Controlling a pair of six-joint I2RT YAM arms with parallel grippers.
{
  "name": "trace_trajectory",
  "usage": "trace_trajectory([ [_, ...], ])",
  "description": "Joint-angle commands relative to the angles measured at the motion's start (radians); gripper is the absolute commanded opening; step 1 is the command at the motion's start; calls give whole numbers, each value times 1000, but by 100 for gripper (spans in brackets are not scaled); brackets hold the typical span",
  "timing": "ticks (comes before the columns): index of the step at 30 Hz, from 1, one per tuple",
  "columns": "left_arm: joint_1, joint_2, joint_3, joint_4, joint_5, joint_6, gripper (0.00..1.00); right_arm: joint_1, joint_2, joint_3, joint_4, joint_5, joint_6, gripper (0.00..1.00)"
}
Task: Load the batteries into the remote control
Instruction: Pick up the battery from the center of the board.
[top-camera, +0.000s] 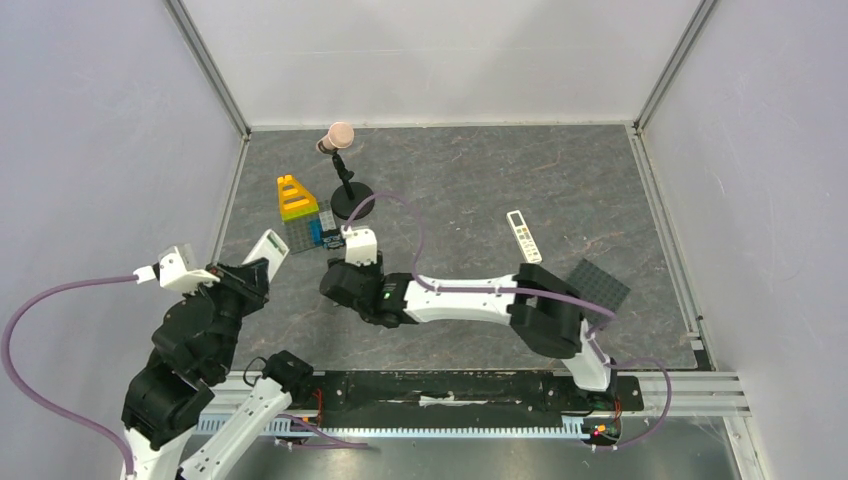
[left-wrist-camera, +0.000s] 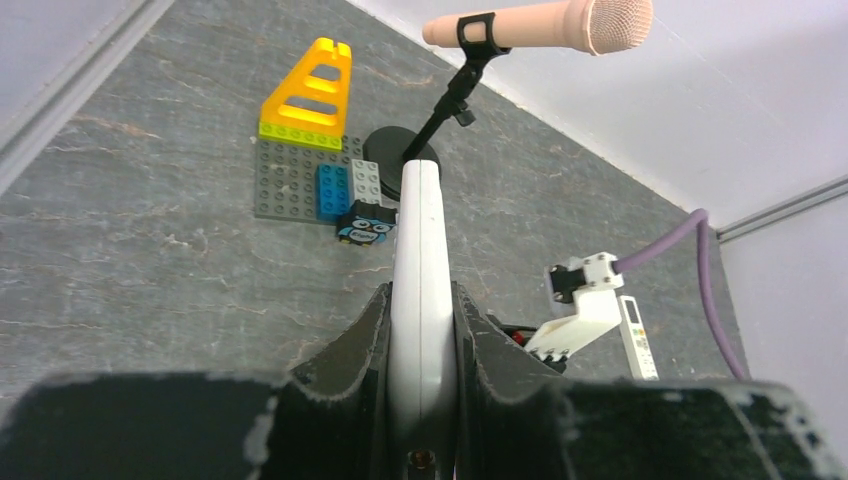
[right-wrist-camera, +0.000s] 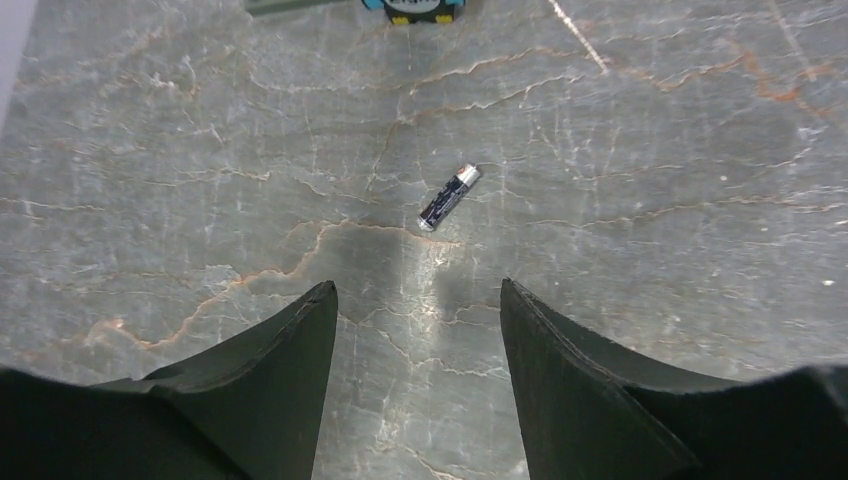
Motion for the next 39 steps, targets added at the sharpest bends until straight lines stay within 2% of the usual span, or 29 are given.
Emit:
trace_trajectory([
  [1,6,-18,32,-20,-45,62,2,10,93,106,-46,88,18,62],
  [11,6,-39,42,-31,-46,73,2,13,259,222,-41,153,8,52],
  [22,6,-68,28,-59,-35,58,2,-8,339,246,9,168,8,53],
  [30,5,-71,21,-58,-35,61,2,-25,380,250,19,150,-34,49],
  [33,6,-72,17,-58,-31,58,2,-27,389,250,18,151,-57,42],
  [37,5,-73,13,-60,-29,58,2,-29,381,244,15,150,-122,27],
  [39,5,-75,11,-59,-28,58,2,-29,367,233,5,159,-150,24],
])
